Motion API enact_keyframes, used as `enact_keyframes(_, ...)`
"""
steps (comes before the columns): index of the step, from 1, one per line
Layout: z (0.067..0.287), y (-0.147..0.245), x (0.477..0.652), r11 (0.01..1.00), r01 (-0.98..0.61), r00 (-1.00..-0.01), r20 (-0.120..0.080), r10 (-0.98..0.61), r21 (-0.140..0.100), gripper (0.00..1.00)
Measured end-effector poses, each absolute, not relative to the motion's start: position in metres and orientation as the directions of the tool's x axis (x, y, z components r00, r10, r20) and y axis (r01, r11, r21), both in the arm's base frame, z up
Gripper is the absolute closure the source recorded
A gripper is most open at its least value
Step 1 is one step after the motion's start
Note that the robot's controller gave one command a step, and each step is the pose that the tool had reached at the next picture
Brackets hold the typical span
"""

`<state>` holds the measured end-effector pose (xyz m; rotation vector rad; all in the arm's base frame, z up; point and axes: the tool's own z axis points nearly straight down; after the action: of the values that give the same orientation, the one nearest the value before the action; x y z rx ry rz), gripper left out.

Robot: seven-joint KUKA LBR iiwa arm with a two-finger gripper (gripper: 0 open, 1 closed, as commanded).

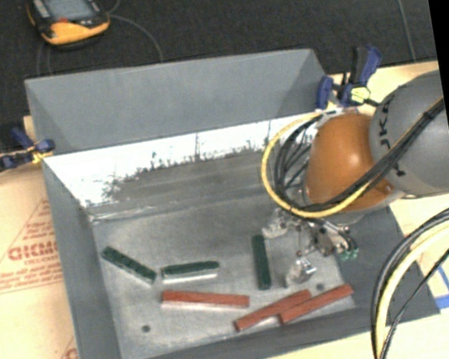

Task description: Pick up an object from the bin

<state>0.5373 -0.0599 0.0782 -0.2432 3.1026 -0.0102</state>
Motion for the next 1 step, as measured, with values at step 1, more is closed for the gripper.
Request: enact_keyframes(1,0.0809,-0.0061,0.6042,0.942,-0.334,-0.943,0.007,-0.334,-0.007,1.00)
